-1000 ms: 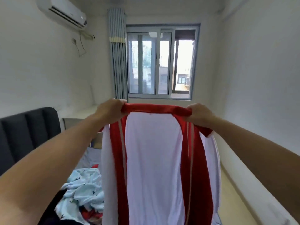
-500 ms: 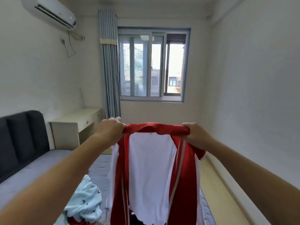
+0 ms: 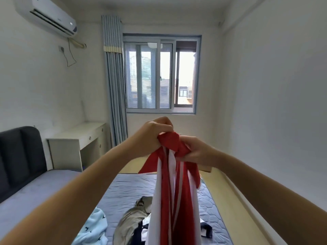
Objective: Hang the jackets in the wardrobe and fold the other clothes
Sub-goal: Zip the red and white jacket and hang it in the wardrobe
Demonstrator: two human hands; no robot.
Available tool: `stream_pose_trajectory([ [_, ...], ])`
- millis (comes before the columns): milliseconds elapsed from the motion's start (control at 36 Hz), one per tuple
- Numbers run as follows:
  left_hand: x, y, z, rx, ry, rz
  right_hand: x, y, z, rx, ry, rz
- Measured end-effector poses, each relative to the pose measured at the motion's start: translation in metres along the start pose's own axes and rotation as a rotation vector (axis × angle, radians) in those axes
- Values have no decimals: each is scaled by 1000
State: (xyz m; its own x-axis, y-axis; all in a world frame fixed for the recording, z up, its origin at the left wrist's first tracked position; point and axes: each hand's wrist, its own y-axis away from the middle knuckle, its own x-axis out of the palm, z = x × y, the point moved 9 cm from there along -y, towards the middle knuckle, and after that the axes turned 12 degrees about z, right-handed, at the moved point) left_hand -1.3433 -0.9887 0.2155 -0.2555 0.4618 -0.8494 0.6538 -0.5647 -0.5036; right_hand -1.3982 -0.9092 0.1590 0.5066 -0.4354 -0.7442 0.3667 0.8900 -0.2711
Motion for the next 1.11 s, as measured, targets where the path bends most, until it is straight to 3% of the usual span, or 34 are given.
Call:
stream_pose_trajectory([
  [83, -2, -3, 3, -26, 5, -17, 17, 0, -10, 74, -316, 89],
  [167, -3, 1, 15, -84, -21, -41, 26, 0, -17, 87, -540, 44],
  [333, 3, 26, 59, -463, -148, -81, 4, 6, -38, 227, -455, -456],
  [444, 27, 45, 65, -546, 145, -47, -6, 14, -51, 308, -439, -607],
  [583, 79, 57, 60, -569, 476, 128, 0, 11, -60, 321, -541, -709],
  [694, 104, 56, 56, -611, 628, 193, 7, 1, -57, 307, -581, -707],
  [889, 103, 47, 60, -730, 514, 56, 5, -2, -49, 252, -432, -684],
  [1000, 91, 49, 67, -718, 628, -54, 5, -2, -45, 148, -436, -363],
  [1111, 81, 47, 78, -762, 778, -103, 5, 10, -51, 163, -358, -121],
])
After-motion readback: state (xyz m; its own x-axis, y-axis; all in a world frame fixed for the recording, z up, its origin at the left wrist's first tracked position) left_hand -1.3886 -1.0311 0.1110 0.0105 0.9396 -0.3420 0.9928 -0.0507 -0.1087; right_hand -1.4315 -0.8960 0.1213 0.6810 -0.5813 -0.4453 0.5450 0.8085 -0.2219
